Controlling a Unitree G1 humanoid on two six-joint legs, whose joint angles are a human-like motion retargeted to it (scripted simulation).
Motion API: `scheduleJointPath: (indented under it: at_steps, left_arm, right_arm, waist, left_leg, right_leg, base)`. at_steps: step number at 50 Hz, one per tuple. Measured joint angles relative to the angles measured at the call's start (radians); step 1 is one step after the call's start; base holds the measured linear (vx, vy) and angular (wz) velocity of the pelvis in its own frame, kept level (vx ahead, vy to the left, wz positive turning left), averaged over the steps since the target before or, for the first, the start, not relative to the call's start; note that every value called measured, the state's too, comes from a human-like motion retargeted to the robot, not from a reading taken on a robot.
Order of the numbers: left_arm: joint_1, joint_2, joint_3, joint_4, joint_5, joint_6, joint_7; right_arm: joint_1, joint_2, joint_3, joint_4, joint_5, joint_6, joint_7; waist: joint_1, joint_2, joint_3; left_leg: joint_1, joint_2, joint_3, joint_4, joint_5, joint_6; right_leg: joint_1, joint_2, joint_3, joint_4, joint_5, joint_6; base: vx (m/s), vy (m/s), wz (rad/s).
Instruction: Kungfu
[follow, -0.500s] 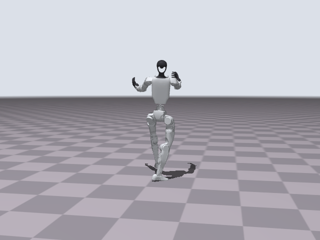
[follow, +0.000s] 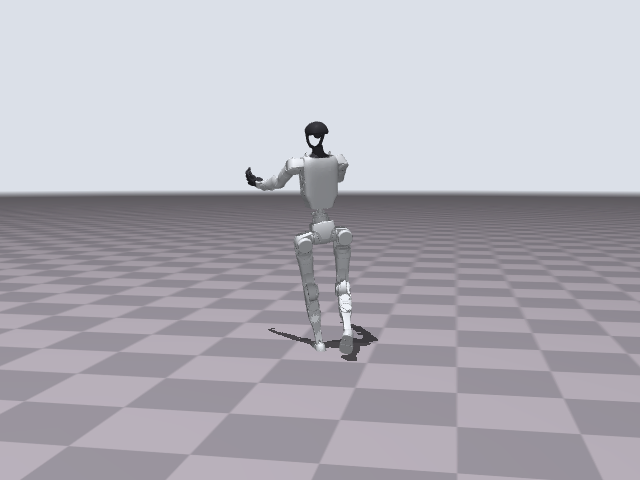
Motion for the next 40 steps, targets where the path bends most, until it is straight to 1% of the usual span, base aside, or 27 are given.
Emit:
scheduleJointPath:
  at_steps: [2, 5, 7, 8, 9, 10, 11, 12, 13, 14, 15, 16, 17, 18, 20, 22, 24, 25, 27, 30, 31, 33, 35, 38, 40]
  left_arm:
    - [0.085, -0.085, -0.014, 0.005, 0.058, 0.021, -0.048]
    - [0.221, -0.218, -0.048, 0.079, 0.160, 0.040, -0.111]
    - [0.290, -0.294, -0.087, 0.217, 0.203, 0.047, -0.158]
    - [0.319, -0.328, -0.127, 0.292, 0.189, 0.073, -0.195]
    - [0.349, -0.353, -0.186, 0.343, 0.129, 0.115, -0.262]
    - [0.379, -0.373, -0.253, 0.384, 0.045, 0.165, -0.345]
    - [0.414, -0.403, -0.291, 0.391, -0.045, 0.192, -0.401]
    - [0.444, -0.440, -0.314, 0.394, -0.130, 0.204, -0.437]
    - [0.467, -0.490, -0.309, 0.391, -0.205, 0.186, -0.433]
    - [0.473, -0.531, -0.316, 0.383, -0.291, 0.165, -0.412]
    - [0.470, -0.568, -0.330, 0.371, -0.382, 0.144, -0.383]
    - [0.457, -0.570, -0.378, 0.352, -0.448, 0.137, -0.372]
    - [0.445, -0.569, -0.425, 0.330, -0.488, 0.140, -0.366]
    - [0.436, -0.561, -0.469, 0.303, -0.476, 0.160, -0.368]
    - [0.430, -0.521, -0.557, 0.201, -0.390, 0.251, -0.403]
    - [0.456, -0.501, -0.588, 0.129, -0.247, 0.318, -0.496]
    - [0.489, -0.497, -0.606, 0.089, -0.150, 0.332, -0.582]
    - [0.501, -0.496, -0.617, 0.071, -0.129, 0.330, -0.604]
    - [0.513, -0.492, -0.633, 0.029, -0.140, 0.297, -0.593]
    - [0.523, -0.485, -0.626, -0.059, -0.144, 0.224, -0.574]
    - [0.523, -0.479, -0.617, -0.096, -0.132, 0.208, -0.578]
    - [0.513, -0.464, -0.589, -0.173, -0.107, 0.191, -0.589]
    - [0.479, -0.433, -0.558, -0.268, -0.111, 0.187, -0.597]
    - [0.366, -0.367, -0.525, -0.432, -0.170, 0.181, -0.561]
    - [0.258, -0.310, -0.507, -0.543, -0.223, 0.182, -0.509]
  right_arm:
    - [0.123, 0.000, -0.037, -0.012, -0.026, 0.005, 0.038]
    - [0.324, 0.057, -0.133, 0.017, -0.172, 0.010, 0.097]
    - [0.446, 0.114, -0.183, 0.094, -0.321, 0.052, 0.084]
    - [0.501, 0.138, -0.199, 0.150, -0.396, 0.086, 0.059]
    - [0.545, 0.160, -0.215, 0.231, -0.473, 0.126, 0.020]
    - [0.584, 0.181, -0.232, 0.322, -0.550, 0.170, -0.027]
    - [0.614, 0.187, -0.244, 0.442, -0.599, 0.230, -0.081]
    - [0.644, 0.188, -0.253, 0.557, -0.639, 0.297, -0.130]
    - [0.676, 0.179, -0.257, 0.663, -0.663, 0.376, -0.167]
    - [0.744, 0.171, -0.244, 0.698, -0.671, 0.485, -0.185]
    - [0.830, 0.163, -0.223, 0.698, -0.671, 0.608, -0.194]
    - [0.927, 0.157, -0.206, 0.698, -0.666, 0.683, -0.204]
    - [1.023, 0.153, -0.191, 0.698, -0.658, 0.739, -0.216]
    - [1.121, 0.156, -0.181, 0.698, -0.644, 0.756, -0.232]
    - [1.317, 0.179, -0.198, 0.698, -0.654, 0.711, -0.282]
    - [1.496, 0.222, -0.257, 0.698, -0.707, 0.641, -0.302]
    - [1.641, 0.256, -0.307, 0.698, -0.741, 0.612, -0.272]
    - [1.702, 0.269, -0.327, 0.698, -0.745, 0.611, -0.248]
    - [1.775, 0.289, -0.355, 0.698, -0.722, 0.617, -0.218]
    - [1.795, 0.310, -0.407, 0.698, -0.660, 0.608, -0.228]
    - [1.776, 0.310, -0.424, 0.698, -0.640, 0.584, -0.234]
    - [1.726, 0.305, -0.461, 0.698, -0.623, 0.506, -0.233]
    - [1.659, 0.290, -0.495, 0.689, -0.642, 0.397, -0.206]
    - [1.636, 0.312, -0.487, 0.413, -0.642, 0.285, -0.098]
    - [1.630, 0.308, -0.419, 0.163, -0.538, 0.224, -0.048]
  waist:
    - [-0.041, -0.047, 0.012]
    - [-0.074, -0.102, 0.054]
    - [-0.131, -0.130, 0.102]
    - [-0.172, -0.140, 0.126]
    - [-0.219, -0.143, 0.149]
    - [-0.270, -0.143, 0.171]
    - [-0.313, -0.128, 0.189]
    - [-0.350, -0.116, 0.206]
    - [-0.374, -0.110, 0.222]
    - [-0.390, -0.103, 0.237]
    - [-0.401, -0.097, 0.252]
    - [-0.416, -0.085, 0.266]
    - [-0.432, -0.075, 0.277]
    - [-0.451, -0.071, 0.281]
    - [-0.485, -0.064, 0.277]
    - [-0.515, -0.065, 0.253]
    - [-0.515, -0.073, 0.212]
    - [-0.505, -0.077, 0.186]
    - [-0.494, -0.084, 0.159]
    - [-0.474, -0.085, 0.146]
    - [-0.469, -0.080, 0.142]
    - [-0.465, -0.069, 0.128]
    - [-0.473, -0.051, 0.108]
    - [-0.482, -0.011, 0.093]
    - [-0.479, 0.010, 0.087]
  left_leg:
    - [0.063, -0.091, -0.023, -0.038, 0.006, 0.030]
    - [0.149, -0.160, -0.030, -0.078, 0.005, 0.059]
    - [0.225, -0.207, -0.045, -0.109, 0.001, 0.080]
    - [0.265, -0.226, -0.063, -0.123, -0.003, 0.088]
    - [0.303, -0.235, -0.087, -0.135, -0.007, 0.092]
    - [0.339, -0.238, -0.113, -0.145, -0.011, 0.094]
    - [0.360, -0.219, -0.134, -0.148, -0.017, 0.091]
    - [0.377, -0.204, -0.146, -0.151, -0.024, 0.088]
    - [0.385, -0.195, -0.143, -0.154, -0.032, 0.088]
    - [0.394, -0.195, -0.137, -0.156, -0.038, 0.090]
    - [0.403, -0.198, -0.130, -0.159, -0.045, 0.095]
    - [0.415, -0.195, -0.139, -0.161, -0.049, 0.097]
    - [0.426, -0.193, -0.151, -0.162, -0.052, 0.099]
    - [0.433, -0.195, -0.169, -0.163, -0.053, 0.099]
    - [0.437, -0.193, -0.203, -0.153, -0.062, 0.095]
    - [0.427, -0.188, -0.241, -0.124, -0.078, 0.083]
    - [0.409, -0.190, -0.258, -0.097, -0.088, 0.068]
    - [0.397, -0.193, -0.257, -0.087, -0.090, 0.061]
    - [0.386, -0.193, -0.260, -0.073, -0.081, 0.038]
    - [0.387, -0.186, -0.255, -0.069, -0.058, 0.004]
    - [0.392, -0.180, -0.254, -0.074, -0.053, -0.003]
    - [0.400, -0.171, -0.255, -0.084, -0.041, -0.018]
    - [0.401, -0.163, -0.267, -0.087, -0.028, -0.032]
    - [0.397, -0.151, -0.297, -0.084, -0.014, -0.045]
    - [0.397, -0.141, -0.317, -0.073, -0.011, -0.052]
  right_leg:
    - [-0.043, -0.085, 0.046, -0.127, -0.024, -0.044]
    - [-0.118, -0.144, 0.124, -0.418, 0.020, -0.150]
    - [-0.152, -0.190, 0.129, -0.623, 0.116, -0.185]
    - [-0.171, -0.213, 0.115, -0.708, 0.187, -0.181]
    - [-0.196, -0.222, 0.109, -0.780, 0.243, -0.174]
    - [-0.225, -0.225, 0.107, -0.845, 0.292, -0.165]
    - [-0.271, -0.212, 0.115, -0.888, 0.267, -0.168]
    - [-0.320, -0.199, 0.129, -0.916, 0.220, -0.168]
    - [-0.378, -0.187, 0.154, -0.914, 0.127, -0.165]
    - [-0.429, -0.177, 0.165, -0.891, 0.119, -0.192]
    - [-0.477, -0.170, 0.171, -0.858, 0.153, -0.233]
    - [-0.499, -0.173, 0.145, -0.836, 0.201, -0.264]
    - [-0.519, -0.177, 0.122, -0.813, 0.230, -0.286]
    - [-0.532, -0.184, 0.105, -0.790, 0.220, -0.293]
    - [-0.558, -0.188, 0.119, -0.728, 0.202, -0.286]
    - [-0.570, -0.180, 0.158, -0.663, 0.249, -0.265]
    - [-0.588, -0.165, 0.203, -0.598, 0.296, -0.245]
    - [-0.599, -0.158, 0.217, -0.567, 0.300, -0.234]
    - [-0.601, -0.171, 0.176, -0.517, 0.281, -0.212]
    - [-0.604, -0.198, 0.106, -0.464, 0.261, -0.199]
    - [-0.610, -0.200, 0.103, -0.456, 0.258, -0.201]
    - [-0.624, -0.205, 0.116, -0.449, 0.259, -0.206]
    - [-0.642, -0.222, 0.140, -0.449, 0.262, -0.212]
    - [-0.666, -0.279, 0.168, -0.442, 0.268, -0.237]
    - [-0.672, -0.324, 0.199, -0.433, 0.270, -0.244]
  base:
    - [0.40, 0.02, 1.39]
    - [0.26, -0.24, 0.55]
    - [0.14, -0.24, 0.55]
    - [0.12, -0.23, 0.82]
    - [0.10, -0.22, 1.00]
    - [0.07, -0.22, 0.96]
    - [0.04, -0.20, 0.73]
    - [-0.01, -0.15, 0.23]
    - [-0.02, -0.12, -0.15]
    - [0.01, -0.12, -0.41]
    - [0.06, -0.17, -0.15]
    - [0.08, -0.20, 0.18]
    - [0.07, -0.23, 0.62]
    - [0.07, -0.34, 0.76]
    - [0.11, -0.50, 0.86]
    - [0.17, -0.47, 0.88]
    - [0.24, -0.59, 0.44]
    - [0.21, -0.60, 0.12]
    - [0.11, -0.46, 0.03]
    - [0.09, -0.64, -0.19]
    - [0.09, -0.51, -0.24]
    - [0.09, -0.35, -0.12]
    - [0.17, -0.59, 0.19]
    - [0.10, -0.48, 0.55]
    - [0.07, -0.52, 0.79]
